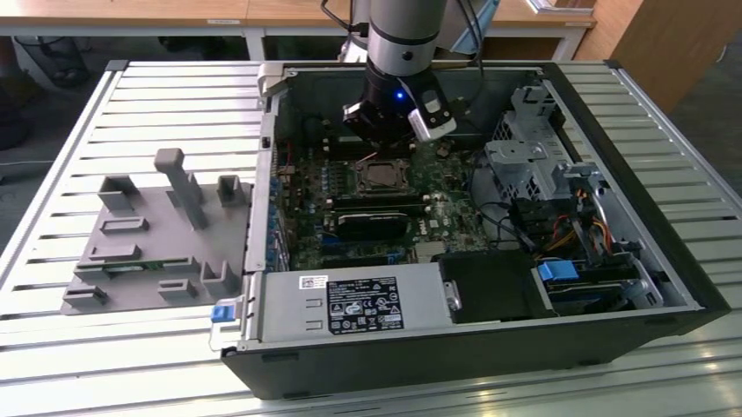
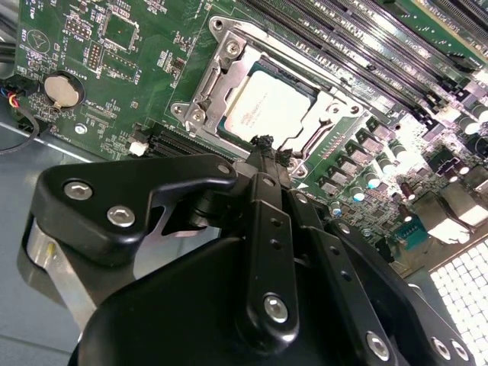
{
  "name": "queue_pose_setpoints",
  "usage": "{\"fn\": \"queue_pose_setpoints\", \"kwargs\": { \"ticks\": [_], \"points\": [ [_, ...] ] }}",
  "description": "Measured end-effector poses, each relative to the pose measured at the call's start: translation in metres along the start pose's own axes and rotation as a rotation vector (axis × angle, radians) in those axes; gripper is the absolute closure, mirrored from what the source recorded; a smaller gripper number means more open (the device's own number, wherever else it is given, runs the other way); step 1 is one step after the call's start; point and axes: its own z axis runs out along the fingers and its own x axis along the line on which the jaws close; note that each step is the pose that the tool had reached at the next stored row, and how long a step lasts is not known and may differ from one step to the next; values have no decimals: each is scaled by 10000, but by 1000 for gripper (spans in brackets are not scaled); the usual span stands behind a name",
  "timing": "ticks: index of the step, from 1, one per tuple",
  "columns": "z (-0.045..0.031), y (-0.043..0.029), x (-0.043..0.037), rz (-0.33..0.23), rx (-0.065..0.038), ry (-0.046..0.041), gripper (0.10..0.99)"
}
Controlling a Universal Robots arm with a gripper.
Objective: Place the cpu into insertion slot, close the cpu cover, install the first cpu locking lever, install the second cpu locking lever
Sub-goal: 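Install the first cpu locking lever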
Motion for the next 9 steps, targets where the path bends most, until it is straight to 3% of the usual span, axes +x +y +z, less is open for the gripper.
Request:
{"fn": "queue_pose_setpoints", "kwargs": {
  "ticks": [9],
  "points": [
    [3, 17, 1, -1, -35, 1, 980]
  ]
}}
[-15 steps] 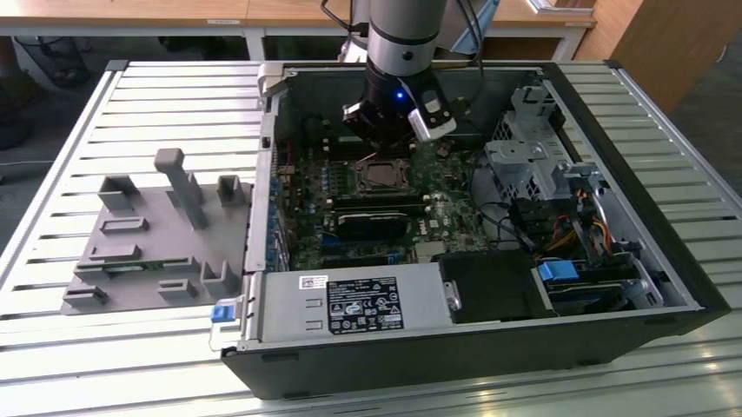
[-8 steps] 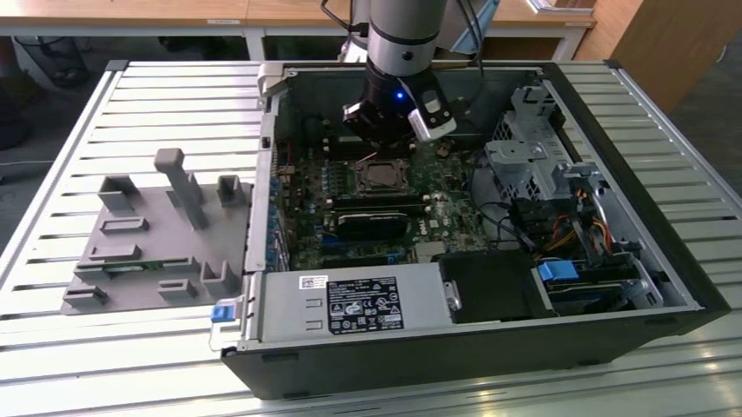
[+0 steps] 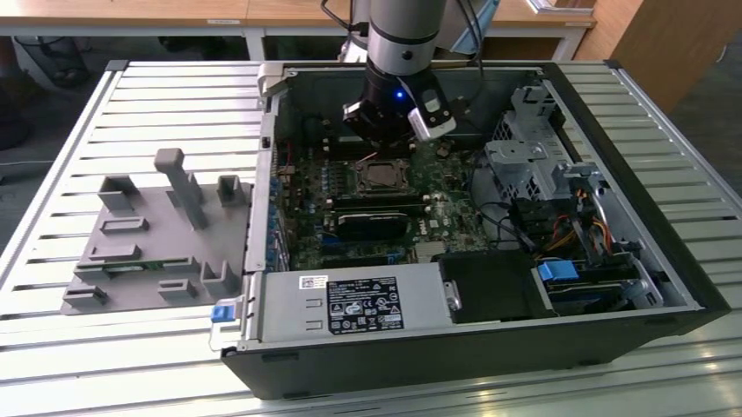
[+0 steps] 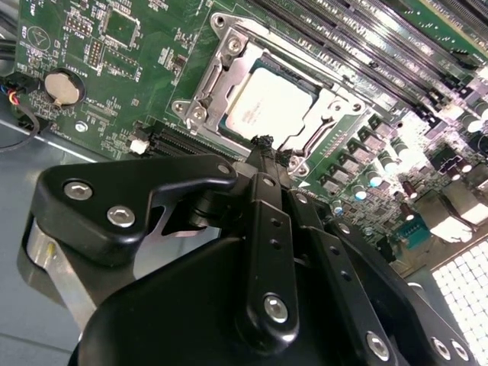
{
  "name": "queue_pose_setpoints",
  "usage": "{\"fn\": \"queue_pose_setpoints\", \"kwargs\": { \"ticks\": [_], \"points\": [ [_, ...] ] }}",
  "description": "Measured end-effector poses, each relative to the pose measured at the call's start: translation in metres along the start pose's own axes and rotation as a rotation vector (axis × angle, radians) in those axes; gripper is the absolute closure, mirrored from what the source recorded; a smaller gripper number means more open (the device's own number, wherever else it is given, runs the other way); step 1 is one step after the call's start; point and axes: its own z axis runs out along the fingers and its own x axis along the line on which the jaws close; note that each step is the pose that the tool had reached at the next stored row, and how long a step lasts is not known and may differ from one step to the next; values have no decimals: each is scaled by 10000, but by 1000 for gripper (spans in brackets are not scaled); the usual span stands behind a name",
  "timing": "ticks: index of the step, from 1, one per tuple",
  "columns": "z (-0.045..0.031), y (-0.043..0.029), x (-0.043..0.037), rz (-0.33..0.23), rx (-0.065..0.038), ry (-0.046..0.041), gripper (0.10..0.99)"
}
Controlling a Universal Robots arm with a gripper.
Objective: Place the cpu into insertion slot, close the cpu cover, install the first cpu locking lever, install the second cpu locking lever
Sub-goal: 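Install the first cpu locking lever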
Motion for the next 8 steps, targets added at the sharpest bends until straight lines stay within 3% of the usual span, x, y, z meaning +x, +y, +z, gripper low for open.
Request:
{"fn": "queue_pose_setpoints", "kwargs": {
  "ticks": [3, 8],
  "points": [
    [2, 1, 0, 0, -139, 2, 980],
    [9, 4, -1, -2, -142, -5, 980]
  ]
}}
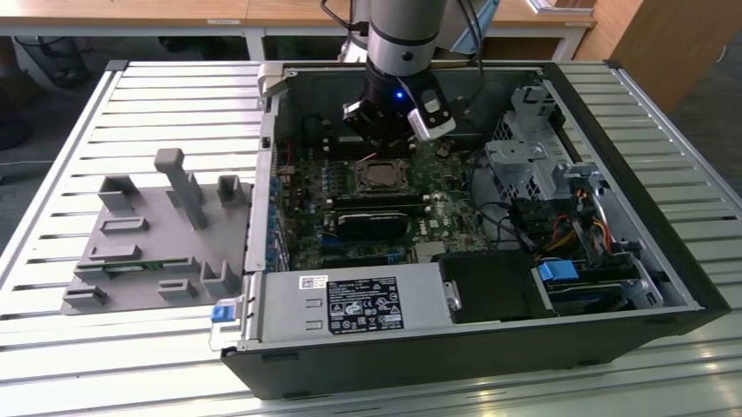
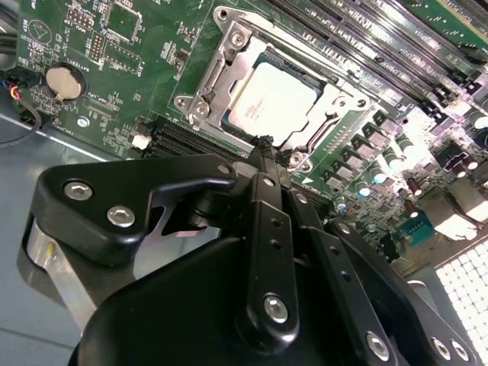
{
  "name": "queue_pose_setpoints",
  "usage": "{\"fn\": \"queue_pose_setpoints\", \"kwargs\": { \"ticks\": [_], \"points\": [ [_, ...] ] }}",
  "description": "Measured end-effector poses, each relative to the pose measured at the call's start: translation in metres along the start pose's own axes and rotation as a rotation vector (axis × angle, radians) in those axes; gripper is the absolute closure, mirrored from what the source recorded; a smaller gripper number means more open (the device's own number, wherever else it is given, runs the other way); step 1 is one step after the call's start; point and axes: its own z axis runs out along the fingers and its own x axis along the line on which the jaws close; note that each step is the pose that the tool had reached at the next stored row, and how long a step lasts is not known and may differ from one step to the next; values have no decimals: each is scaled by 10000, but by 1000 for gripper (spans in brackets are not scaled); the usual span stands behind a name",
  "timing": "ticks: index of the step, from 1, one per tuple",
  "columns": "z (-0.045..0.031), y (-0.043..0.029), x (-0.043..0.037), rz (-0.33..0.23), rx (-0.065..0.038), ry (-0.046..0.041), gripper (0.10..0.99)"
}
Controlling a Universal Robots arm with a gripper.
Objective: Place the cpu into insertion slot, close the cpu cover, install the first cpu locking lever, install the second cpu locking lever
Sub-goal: 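Install the first cpu locking lever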
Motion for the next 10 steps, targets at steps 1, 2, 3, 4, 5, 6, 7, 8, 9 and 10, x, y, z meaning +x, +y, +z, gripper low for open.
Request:
{"fn": "queue_pose_setpoints", "kwargs": {
  "ticks": [1, 2, 3, 4, 5, 6, 7, 8, 9, 10],
  "points": [
    [3, 8, 0, 0, 1, 0, 980],
    [8, 19, 1, 0, 2, 1, 980],
    [15, 32, 1, 1, 2, 1, 980],
    [24, 45, 1, 1, 3, 1, 980],
    [35, 56, 1, 1, 3, 1, 980],
    [47, 66, 2, 1, 6, 1, 980],
    [59, 73, 2, 1, 27, 1, 980],
    [70, 79, 1, 2, 59, -1, 980],
    [77, 83, 2, 3, 72, -1, 980],
    [82, 88, 2, 3, 74, -1, 980]
  ]
}}
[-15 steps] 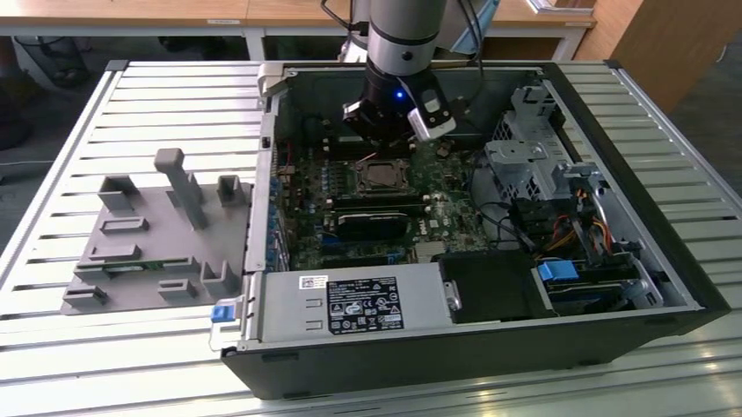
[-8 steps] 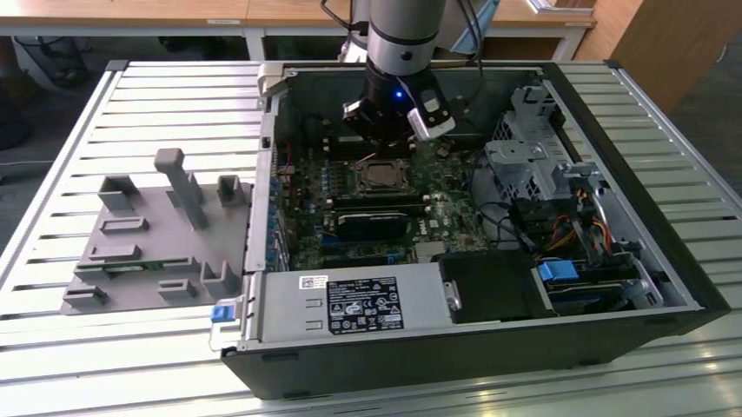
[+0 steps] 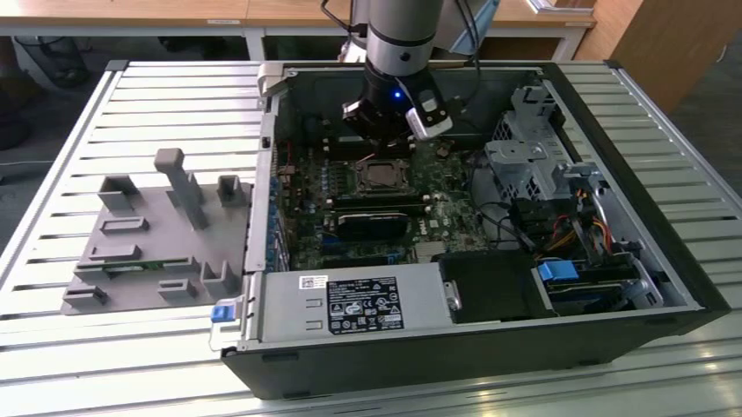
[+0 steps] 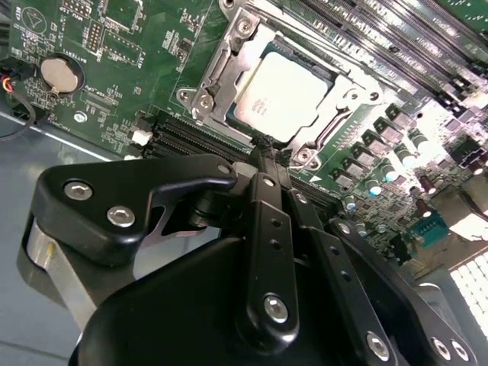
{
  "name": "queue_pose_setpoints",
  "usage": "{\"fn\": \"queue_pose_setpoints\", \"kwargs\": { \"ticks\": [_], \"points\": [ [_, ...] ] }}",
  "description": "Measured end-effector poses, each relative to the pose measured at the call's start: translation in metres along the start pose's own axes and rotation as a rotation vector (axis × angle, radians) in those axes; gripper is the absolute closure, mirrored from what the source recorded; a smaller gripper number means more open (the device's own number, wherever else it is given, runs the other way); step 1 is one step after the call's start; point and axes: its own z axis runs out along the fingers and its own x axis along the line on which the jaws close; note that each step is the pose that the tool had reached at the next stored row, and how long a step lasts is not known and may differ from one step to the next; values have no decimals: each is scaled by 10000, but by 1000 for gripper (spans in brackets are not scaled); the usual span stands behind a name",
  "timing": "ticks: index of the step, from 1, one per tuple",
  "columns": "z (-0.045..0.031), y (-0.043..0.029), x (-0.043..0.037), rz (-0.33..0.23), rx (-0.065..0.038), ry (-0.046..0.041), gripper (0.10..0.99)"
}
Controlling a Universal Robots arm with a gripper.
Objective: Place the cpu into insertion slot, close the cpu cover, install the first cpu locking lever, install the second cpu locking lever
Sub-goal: 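Install the first cpu locking lever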
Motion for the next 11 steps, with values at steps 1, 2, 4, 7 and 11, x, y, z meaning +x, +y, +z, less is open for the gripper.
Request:
{"fn": "queue_pose_setpoints", "kwargs": {
  "ticks": [1, 2, 4, 7, 11],
  "points": [
    [4, 6, 0, 0, 1, -1, 980],
    [8, 13, 0, 0, 1, -1, 980],
    [16, 30, 1, 1, 1, 0, 980],
    [27, 52, 1, 0, 1, 0, 980],
    [37, 66, 1, -1, 1, 0, 980]
  ]
}}
